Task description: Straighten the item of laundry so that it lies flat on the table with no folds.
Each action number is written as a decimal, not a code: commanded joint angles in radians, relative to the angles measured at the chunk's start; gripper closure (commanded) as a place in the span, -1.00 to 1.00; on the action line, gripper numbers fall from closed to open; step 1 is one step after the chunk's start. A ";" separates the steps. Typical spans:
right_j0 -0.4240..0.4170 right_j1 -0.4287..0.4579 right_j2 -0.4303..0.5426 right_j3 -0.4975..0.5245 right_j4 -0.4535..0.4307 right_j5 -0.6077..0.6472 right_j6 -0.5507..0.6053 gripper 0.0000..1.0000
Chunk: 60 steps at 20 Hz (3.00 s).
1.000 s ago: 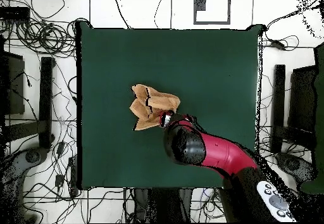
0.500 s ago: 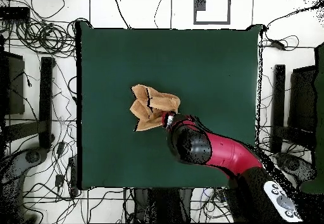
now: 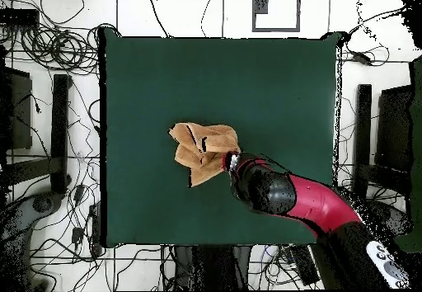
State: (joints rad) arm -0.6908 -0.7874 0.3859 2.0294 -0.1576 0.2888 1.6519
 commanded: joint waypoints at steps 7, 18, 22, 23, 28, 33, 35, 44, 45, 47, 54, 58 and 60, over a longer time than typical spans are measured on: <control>-0.066 0.043 0.147 -0.002 -0.085 0.142 -0.080 1.00; -0.060 0.064 0.162 -0.055 -0.104 0.194 -0.079 1.00; -0.054 0.083 0.166 -0.105 -0.105 0.255 -0.111 1.00; -0.058 0.086 0.169 -0.107 -0.106 0.258 -0.114 1.00; -0.079 0.103 0.194 -0.111 -0.119 0.246 -0.124 1.00; -0.084 0.106 0.205 -0.117 -0.128 0.256 -0.125 1.00; -0.088 0.105 0.211 -0.124 -0.128 0.271 -0.127 1.00; -0.097 0.124 0.234 -0.184 -0.134 0.355 -0.140 1.00; -0.097 0.127 0.234 -0.187 -0.137 0.353 -0.137 1.00; -0.098 0.130 0.235 -0.185 -0.141 0.348 -0.131 1.00; -0.097 0.129 0.230 -0.178 -0.144 0.343 -0.112 -1.00; -0.101 0.135 0.227 -0.183 -0.134 0.363 -0.110 -1.00; -0.095 0.131 0.218 -0.182 -0.132 0.366 -0.097 -1.00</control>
State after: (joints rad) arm -0.7980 -0.7082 0.5269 1.8892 -0.2620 0.5534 1.6519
